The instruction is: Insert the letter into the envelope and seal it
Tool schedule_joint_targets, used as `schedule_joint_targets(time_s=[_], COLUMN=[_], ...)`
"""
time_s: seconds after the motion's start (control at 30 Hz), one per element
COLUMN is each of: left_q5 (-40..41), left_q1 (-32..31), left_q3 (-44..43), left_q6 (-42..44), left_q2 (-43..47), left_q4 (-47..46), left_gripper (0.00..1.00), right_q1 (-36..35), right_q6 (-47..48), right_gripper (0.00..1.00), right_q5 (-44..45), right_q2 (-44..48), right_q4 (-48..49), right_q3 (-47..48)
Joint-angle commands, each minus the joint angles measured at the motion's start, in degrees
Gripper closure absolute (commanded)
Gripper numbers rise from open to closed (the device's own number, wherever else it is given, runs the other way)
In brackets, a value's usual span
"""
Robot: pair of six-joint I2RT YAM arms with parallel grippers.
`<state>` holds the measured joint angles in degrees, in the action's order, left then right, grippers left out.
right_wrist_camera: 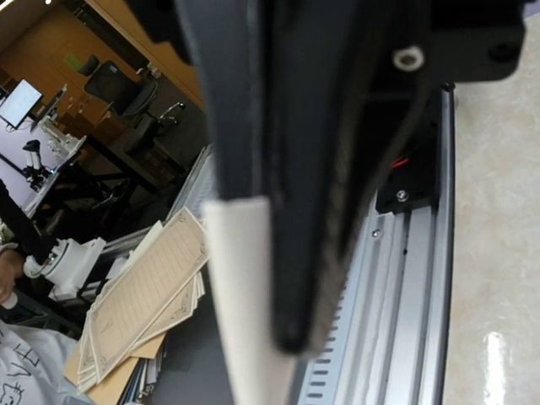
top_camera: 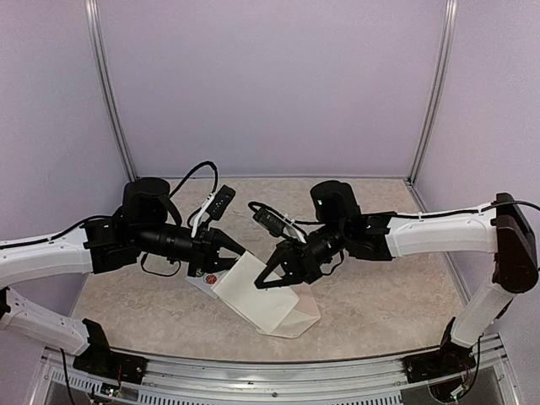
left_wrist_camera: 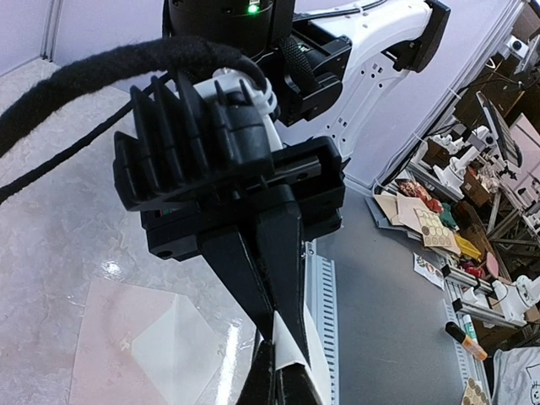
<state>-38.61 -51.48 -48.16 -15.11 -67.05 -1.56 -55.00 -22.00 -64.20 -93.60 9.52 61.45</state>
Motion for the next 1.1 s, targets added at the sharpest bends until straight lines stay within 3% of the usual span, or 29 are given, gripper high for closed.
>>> schedule_joint_targets(time_s=[0.0, 0.2, 0.27, 0.5, 0.57, 0.67, 0.93, 1.0, 1.07], left_q5=[0.2, -2.1, -2.7, -2.1, -1.3, -0.6, 1.5, 1.6, 1.6], left_q1=[1.0, 4.8, 4.7, 1.6, 1.2, 0.9, 0.7, 0.8, 0.8], left_q3=[-2.4, -0.9, -1.0, -2.9, -3.3, -3.6, -3.5, -3.3, -3.0], left_q6=[-0.4, -4.7, -5.8, -5.2, -4.7, -4.5, -3.7, -3.5, -3.4], left_q2=[-0.1, 2.4, 2.2, -2.0, -2.9, -4.1, -4.9, -4.7, -4.6], left_q4=[0.8, -1.3, -1.7, -0.3, -0.1, 0.1, 1.3, 1.4, 1.4], left_gripper=[0.89, 0.31, 0.17, 0.09, 0.14, 0.32, 0.89, 0.98, 1.0], right_q1=[-0.6, -0.5, -0.5, -0.6, -0.5, -0.6, -0.5, -0.5, -0.5], right_q6=[2.4, 4.9, 5.4, 6.2, 6.3, 6.4, 6.9, 6.7, 6.2], right_gripper=[1.0, 1.0, 1.0, 1.0, 1.0, 1.0, 1.0, 1.0, 1.0], right_q5=[0.3, 3.9, 4.3, 5.5, 5.8, 6.0, 6.7, 6.6, 6.5], right_q2=[-0.5, 0.2, 0.2, -0.3, -0.3, -0.1, 0.2, 0.7, 1.2], right_q4=[-3.3, -7.4, -7.9, -9.2, -9.2, -10.4, -11.5, -11.0, -10.1], right_q3=[1.4, 2.7, 3.0, 4.0, 4.1, 4.2, 4.0, 3.7, 3.4])
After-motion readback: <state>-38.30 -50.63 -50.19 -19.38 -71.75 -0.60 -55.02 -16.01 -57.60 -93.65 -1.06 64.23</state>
